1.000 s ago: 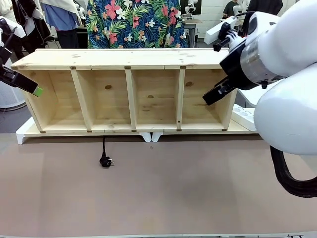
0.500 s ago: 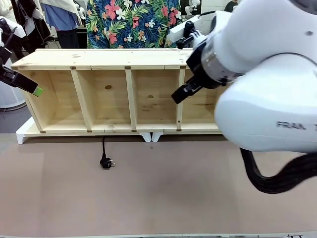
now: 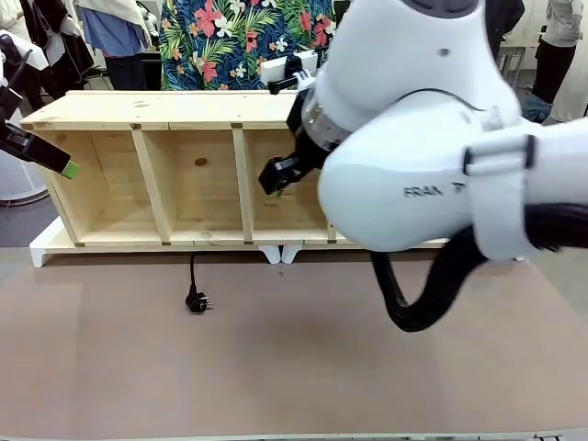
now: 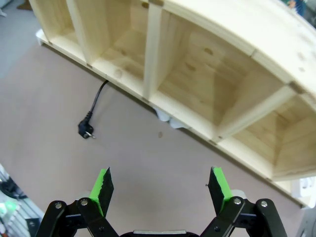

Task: Perform cable management.
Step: When the cord part of the Power Cable appears at the lower middle area of the table and stops, grasp the cord part of the Power Cable.

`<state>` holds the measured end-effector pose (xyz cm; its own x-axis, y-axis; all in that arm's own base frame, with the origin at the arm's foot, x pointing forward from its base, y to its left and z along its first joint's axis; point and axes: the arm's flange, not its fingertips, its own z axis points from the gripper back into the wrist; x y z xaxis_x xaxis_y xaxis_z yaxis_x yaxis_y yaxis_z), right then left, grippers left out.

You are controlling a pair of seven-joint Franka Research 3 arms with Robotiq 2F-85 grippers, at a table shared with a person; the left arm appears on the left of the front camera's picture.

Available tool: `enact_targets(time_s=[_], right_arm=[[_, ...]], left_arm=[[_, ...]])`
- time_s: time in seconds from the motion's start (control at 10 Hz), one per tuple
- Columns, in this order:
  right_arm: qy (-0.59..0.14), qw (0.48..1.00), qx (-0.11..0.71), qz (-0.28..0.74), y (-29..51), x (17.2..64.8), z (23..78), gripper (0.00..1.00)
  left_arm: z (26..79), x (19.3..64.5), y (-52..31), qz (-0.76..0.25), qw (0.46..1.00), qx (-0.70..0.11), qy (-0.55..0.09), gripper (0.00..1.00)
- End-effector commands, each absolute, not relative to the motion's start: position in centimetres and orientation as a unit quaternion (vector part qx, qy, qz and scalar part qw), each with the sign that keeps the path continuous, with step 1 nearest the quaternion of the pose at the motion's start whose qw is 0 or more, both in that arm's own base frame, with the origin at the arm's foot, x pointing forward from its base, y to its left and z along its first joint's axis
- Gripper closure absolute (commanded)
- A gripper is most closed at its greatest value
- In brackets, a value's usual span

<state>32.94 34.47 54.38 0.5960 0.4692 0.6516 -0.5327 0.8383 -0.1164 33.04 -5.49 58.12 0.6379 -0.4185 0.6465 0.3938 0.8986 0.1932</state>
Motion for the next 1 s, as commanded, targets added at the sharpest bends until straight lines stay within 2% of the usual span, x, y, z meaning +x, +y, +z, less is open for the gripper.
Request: enact_targets(time_s=[0.0,0.5,0.9], right_arm=[[-0.323,0.909,0.06,0.256,37.7,34.7,53.3,0.0],[-0.29,0.933,0.055,0.205,43.9,38.6,49.1,0.0],[-0.267,0.943,0.025,0.195,48.1,39.3,45.7,0.0]], left_arm=[[58.2,33.0,-5.5,-0.223,0.904,0.017,-0.365,0.0],[58.2,33.0,-5.5,-0.223,0.904,0.017,-0.365,0.0],[58.2,33.0,-5.5,-0.223,0.904,0.017,-0.365,0.0]])
